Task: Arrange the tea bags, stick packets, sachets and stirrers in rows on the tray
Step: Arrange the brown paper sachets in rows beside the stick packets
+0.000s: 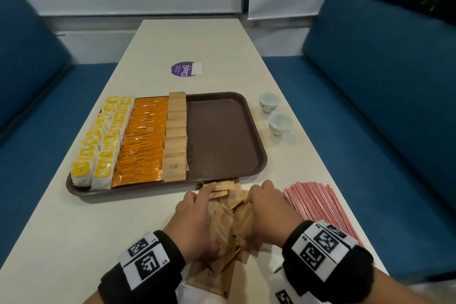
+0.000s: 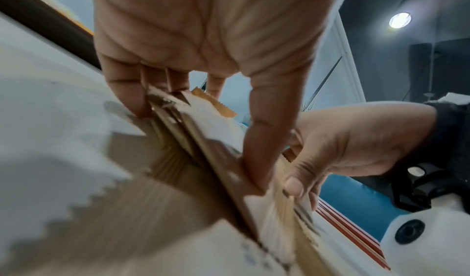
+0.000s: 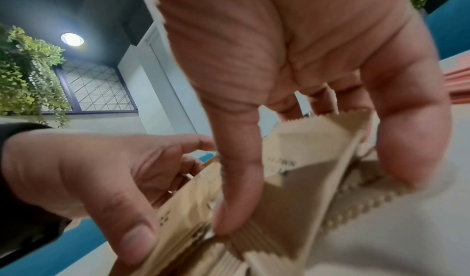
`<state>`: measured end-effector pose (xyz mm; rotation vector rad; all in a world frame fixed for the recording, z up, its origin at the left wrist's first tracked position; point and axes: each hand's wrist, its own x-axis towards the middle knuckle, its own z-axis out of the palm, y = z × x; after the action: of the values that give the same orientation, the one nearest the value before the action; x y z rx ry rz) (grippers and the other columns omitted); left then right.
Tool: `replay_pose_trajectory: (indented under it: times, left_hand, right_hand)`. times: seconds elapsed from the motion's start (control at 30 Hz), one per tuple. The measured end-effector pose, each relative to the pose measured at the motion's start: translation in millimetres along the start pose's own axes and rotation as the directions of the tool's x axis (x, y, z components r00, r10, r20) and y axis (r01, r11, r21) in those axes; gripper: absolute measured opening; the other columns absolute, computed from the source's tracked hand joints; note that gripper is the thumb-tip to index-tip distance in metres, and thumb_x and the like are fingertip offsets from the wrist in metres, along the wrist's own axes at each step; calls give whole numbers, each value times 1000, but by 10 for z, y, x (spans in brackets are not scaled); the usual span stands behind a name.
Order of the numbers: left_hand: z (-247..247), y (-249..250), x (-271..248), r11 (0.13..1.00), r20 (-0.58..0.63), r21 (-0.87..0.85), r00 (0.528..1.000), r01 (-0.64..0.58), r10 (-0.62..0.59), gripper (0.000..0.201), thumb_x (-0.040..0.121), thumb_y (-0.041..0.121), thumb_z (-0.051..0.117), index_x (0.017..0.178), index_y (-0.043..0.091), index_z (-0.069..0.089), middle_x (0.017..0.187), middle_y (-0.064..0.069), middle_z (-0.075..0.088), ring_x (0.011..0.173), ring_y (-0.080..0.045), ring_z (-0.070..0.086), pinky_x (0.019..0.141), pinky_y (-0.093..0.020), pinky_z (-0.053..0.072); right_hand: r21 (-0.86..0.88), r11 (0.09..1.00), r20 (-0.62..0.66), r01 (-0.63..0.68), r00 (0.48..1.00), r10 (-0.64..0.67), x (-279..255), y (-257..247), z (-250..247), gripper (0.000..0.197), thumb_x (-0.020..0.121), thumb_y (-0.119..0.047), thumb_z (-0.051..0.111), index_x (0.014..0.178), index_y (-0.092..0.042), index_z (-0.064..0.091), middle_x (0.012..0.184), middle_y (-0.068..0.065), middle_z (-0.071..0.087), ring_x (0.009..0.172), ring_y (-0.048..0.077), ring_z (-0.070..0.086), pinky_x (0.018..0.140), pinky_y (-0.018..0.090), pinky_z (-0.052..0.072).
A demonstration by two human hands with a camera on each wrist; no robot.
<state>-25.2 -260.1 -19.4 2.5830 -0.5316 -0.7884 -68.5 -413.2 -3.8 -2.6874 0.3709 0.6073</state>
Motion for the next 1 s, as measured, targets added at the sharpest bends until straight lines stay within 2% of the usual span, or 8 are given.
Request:
replay_pose_trajectory:
  times: [0.2, 0.37, 0.5, 0.6, 0.67, 0.77, 0.87, 1.0]
  left_hand:
    - [45, 41, 18, 986, 51, -131, 993, -101, 109, 100, 63, 22, 83, 138, 44, 20, 138, 6, 32, 121, -13, 43, 100, -24, 44]
    - [44, 6, 5, 944, -27, -282, 985, -171, 171, 78, 64, 13, 80, 120, 47, 38, 121, 19, 40, 109, -4, 43, 83, -9, 41]
    - [48, -63, -6, 881, -125, -435, 981, -187, 147, 73, 62, 3, 76, 113, 47, 47, 115, 16, 53, 102, -9, 56, 77, -16, 52]
    - [14, -121, -14, 795, -209, -565, 971, -220, 120, 74, 60, -4, 76, 111, 44, 53, 109, 6, 62, 92, -12, 63, 74, -24, 56]
    - [-14, -129, -15, 737, -243, -631, 964, -243, 109, 73, 62, -9, 74, 111, 40, 54, 105, 4, 62, 86, -7, 64, 69, -20, 54]
    - [-42, -102, 7, 657, -266, -707, 959, -260, 94, 68, 66, -15, 68, 113, 31, 54, 100, 1, 62, 74, 0, 64, 65, -18, 54]
    - [-43, -77, 55, 577, -269, -776, 961, -254, 61, 65, 70, -15, 67, 113, 32, 52, 104, -5, 61, 85, -14, 64, 71, -26, 55]
    - [-33, -43, 108, 358, -230, -907, 973, -221, 16, 60, 75, -16, 63, 113, 29, 53, 109, -8, 57, 94, -28, 62, 78, -39, 55]
  right_hand:
    - [182, 983, 53, 33, 998, -44, 3, 25, 22, 72, 58, -21, 85, 113, -26, 38, 116, 0, 38, 104, 18, 46, 87, 31, 49]
    - [248, 965, 75, 85, 991, -107, 17, 69, 0, 49, 65, -22, 81, 95, -28, 44, 111, 0, 39, 92, 16, 48, 74, 25, 49]
    - [377, 914, 31, 149, 984, -173, 26, 82, 22, 25, 80, -16, 65, 98, -24, 49, 109, 1, 46, 90, 16, 52, 72, 22, 50]
    - [515, 838, -14, 179, 980, -201, -6, 80, 22, 16, 92, -17, 53, 106, -22, 49, 97, -6, 52, 85, 8, 49, 67, 16, 40]
    - [593, 784, -39, 181, 980, -197, -13, 59, 32, 14, 95, -18, 49, 108, -24, 49, 94, -7, 53, 86, 7, 50, 71, 20, 41]
    - [677, 707, -99, 207, 977, -191, 24, 17, 49, 12, 97, -19, 47, 98, -30, 52, 87, -9, 53, 82, 8, 50, 75, 26, 43]
    - [698, 676, -170, 235, 972, -163, 65, -11, 20, 16, 97, -16, 48, 91, -30, 53, 84, -6, 54, 78, 8, 51, 74, 28, 43]
    - [681, 680, -238, 274, 960, -148, 89, -24, -58, 14, 95, -14, 50, 93, -27, 54, 90, -7, 58, 82, 7, 55, 72, 22, 46]
